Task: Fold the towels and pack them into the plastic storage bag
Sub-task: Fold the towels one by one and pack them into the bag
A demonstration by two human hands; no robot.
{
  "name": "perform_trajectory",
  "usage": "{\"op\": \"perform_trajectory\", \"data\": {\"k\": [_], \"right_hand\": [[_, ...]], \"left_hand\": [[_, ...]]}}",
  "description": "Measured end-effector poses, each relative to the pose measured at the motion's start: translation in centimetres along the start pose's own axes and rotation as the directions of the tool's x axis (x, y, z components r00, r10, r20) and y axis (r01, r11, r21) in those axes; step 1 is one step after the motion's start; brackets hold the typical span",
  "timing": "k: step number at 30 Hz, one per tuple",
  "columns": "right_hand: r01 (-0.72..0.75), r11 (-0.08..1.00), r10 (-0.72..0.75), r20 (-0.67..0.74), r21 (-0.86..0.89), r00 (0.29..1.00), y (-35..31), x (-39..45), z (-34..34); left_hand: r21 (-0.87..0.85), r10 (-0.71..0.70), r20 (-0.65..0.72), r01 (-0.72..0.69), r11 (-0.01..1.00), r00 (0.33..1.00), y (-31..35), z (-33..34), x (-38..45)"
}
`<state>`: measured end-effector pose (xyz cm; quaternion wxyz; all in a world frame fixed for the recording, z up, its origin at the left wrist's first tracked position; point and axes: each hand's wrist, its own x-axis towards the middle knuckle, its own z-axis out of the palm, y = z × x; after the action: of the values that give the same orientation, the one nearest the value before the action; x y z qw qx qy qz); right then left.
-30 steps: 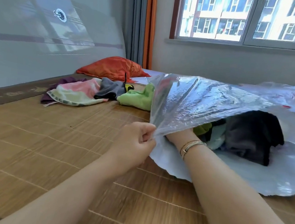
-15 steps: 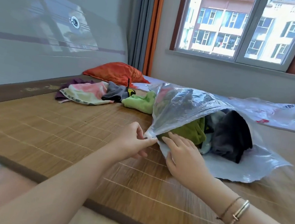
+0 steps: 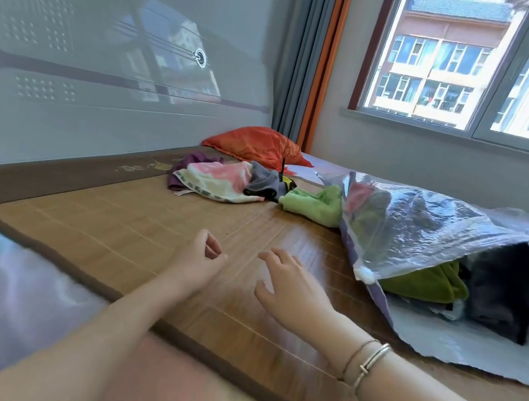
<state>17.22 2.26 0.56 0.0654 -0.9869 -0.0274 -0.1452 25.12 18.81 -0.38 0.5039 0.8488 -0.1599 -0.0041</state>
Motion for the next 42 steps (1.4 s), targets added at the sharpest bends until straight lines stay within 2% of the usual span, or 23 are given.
{"op": "perform_trajectory", "data": {"k": [4,9,13,17,18,20,22,25,29,33,38,42], "right_hand": [[-0.241,0.958,0.239,0.033,0.153,0.970,0.9,7.7,4.7],[-0.467,0.873,0.479,-0.069,0.139,0.875,6.1,16.9,7.4],[-0.535,0.845,0.526,-0.166,-0.015,0.834,11.2,22.2,8.7],[-0.555,0.823,0.536,-0.160,-0.122,0.829,15.4,26.0,9.1],[-0.565,0.815,0.549,-0.138,-0.127,0.824,16.2,26.6,9.2],[-0.582,0.806,0.576,-0.085,-0.110,0.813,17.4,27.4,9.4],[-0.576,0.806,0.569,-0.094,-0.132,0.817,18.3,27.8,9.4],[-0.559,0.814,0.542,-0.142,-0.159,0.829,18.1,27.5,8.7],[-0.539,0.830,0.531,-0.094,-0.143,0.842,15.5,25.3,7.3],[-0.481,0.871,0.483,-0.003,-0.102,0.876,12.1,20.9,5.8],[-0.375,0.925,0.379,0.081,-0.059,0.922,7.0,12.4,2.8],[-0.252,0.963,0.262,0.122,-0.090,0.957,2.9,3.3,0.1]], "left_hand": [[0.061,0.034,0.033,-0.036,0.997,0.999,-3.7,-1.0,5.2],[0.366,0.132,0.088,-0.156,0.917,0.987,-5.6,0.0,13.6],[0.588,0.155,0.134,-0.204,0.783,0.979,-6.1,2.4,20.4],[0.797,0.196,0.216,-0.288,0.530,0.957,-6.2,2.9,26.1],[0.813,0.194,0.225,-0.294,0.502,0.955,-6.5,2.8,27.3],[0.802,0.149,0.211,-0.259,0.538,0.966,-7.1,2.7,28.9],[0.759,0.130,0.194,-0.233,0.608,0.972,-7.5,2.9,29.8],[0.662,0.247,0.174,-0.299,0.687,0.953,-7.7,2.8,30.0],[0.537,0.364,0.121,-0.369,0.758,0.923,-7.0,2.2,27.6],[0.438,0.379,0.086,-0.376,0.817,0.921,-5.9,2.3,21.1],[0.336,0.293,0.039,-0.288,0.897,0.955,-4.3,0.7,10.8],[0.385,0.267,0.025,-0.256,0.887,0.963,-2.9,-0.6,1.9]]}}
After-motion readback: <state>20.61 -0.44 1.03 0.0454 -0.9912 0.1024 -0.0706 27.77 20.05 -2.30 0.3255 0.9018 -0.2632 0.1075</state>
